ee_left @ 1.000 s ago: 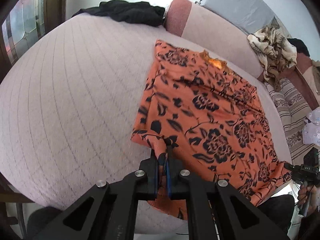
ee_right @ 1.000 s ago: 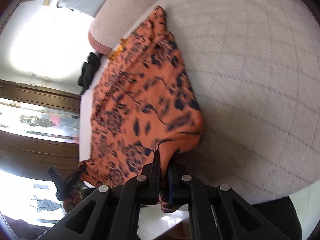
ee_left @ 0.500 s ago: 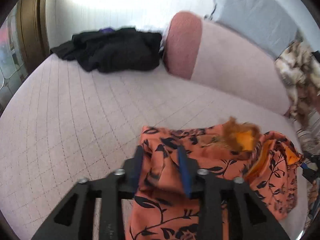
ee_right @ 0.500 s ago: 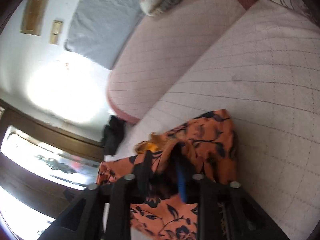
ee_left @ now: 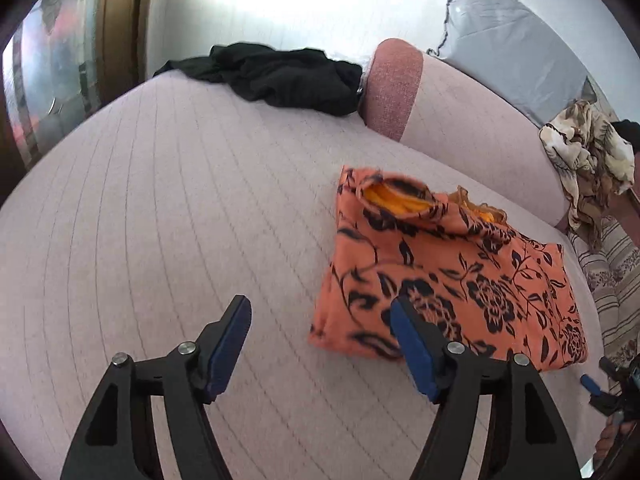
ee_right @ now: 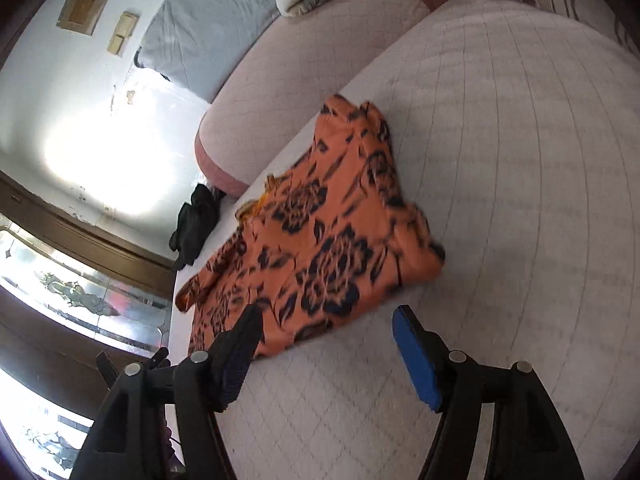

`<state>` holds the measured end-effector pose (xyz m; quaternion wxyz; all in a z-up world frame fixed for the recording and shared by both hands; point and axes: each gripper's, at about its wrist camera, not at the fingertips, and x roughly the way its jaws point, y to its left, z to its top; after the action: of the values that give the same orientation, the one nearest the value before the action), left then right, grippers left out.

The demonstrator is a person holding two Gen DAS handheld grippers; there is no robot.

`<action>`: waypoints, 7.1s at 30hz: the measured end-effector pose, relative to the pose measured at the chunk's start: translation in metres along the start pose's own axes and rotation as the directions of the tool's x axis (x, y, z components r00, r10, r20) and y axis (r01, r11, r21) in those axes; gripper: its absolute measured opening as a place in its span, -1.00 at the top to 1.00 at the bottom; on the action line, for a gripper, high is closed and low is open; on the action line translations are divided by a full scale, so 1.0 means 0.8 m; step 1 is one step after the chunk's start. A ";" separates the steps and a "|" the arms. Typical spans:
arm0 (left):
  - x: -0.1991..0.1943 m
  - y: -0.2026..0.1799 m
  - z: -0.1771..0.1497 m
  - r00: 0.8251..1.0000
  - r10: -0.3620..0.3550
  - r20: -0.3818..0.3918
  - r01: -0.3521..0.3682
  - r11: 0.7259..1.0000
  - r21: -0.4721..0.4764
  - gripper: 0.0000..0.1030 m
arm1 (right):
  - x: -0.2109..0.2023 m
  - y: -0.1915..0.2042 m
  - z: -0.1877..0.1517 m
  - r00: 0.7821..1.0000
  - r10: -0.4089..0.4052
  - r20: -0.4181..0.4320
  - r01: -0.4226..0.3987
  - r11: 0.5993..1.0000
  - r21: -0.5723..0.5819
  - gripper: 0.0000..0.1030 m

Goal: Fold small clothes

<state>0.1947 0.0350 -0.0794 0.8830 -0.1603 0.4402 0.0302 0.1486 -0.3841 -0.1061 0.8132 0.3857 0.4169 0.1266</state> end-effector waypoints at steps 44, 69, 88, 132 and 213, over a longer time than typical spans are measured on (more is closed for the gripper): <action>-0.076 -0.015 -0.064 1.000 0.023 -0.002 -0.023 0.992 -0.123 -0.14 | -0.149 -0.025 -0.109 0.969 -0.222 0.110 0.209 0.971 0.113 -0.39; -0.039 -0.061 -0.085 1.000 0.013 0.008 -0.014 0.998 0.063 -0.15 | 0.006 0.028 0.060 0.827 -0.546 0.129 0.554 0.758 -0.345 0.83; -0.012 -0.103 -0.075 0.998 0.060 -0.004 -0.058 0.974 0.218 -0.32 | 0.001 0.079 -0.018 0.978 -0.182 -0.102 0.141 0.937 -0.320 -0.38; -0.010 -0.125 -0.136 0.996 0.085 -0.029 -0.064 0.899 0.434 -0.56 | 0.352 0.309 -0.085 0.842 0.171 -0.512 -0.263 0.958 -0.112 -0.51; -0.075 -0.089 -0.129 0.998 0.055 0.042 -0.063 0.973 0.222 -0.72 | -0.099 -0.001 -0.126 1.000 0.000 0.019 0.000 1.000 0.007 -0.64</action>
<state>0.0927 -0.0589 -0.0719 0.9018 -0.0464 0.4296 0.0096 0.0212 -0.3733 -0.0967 0.8158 0.3898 0.4096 0.1215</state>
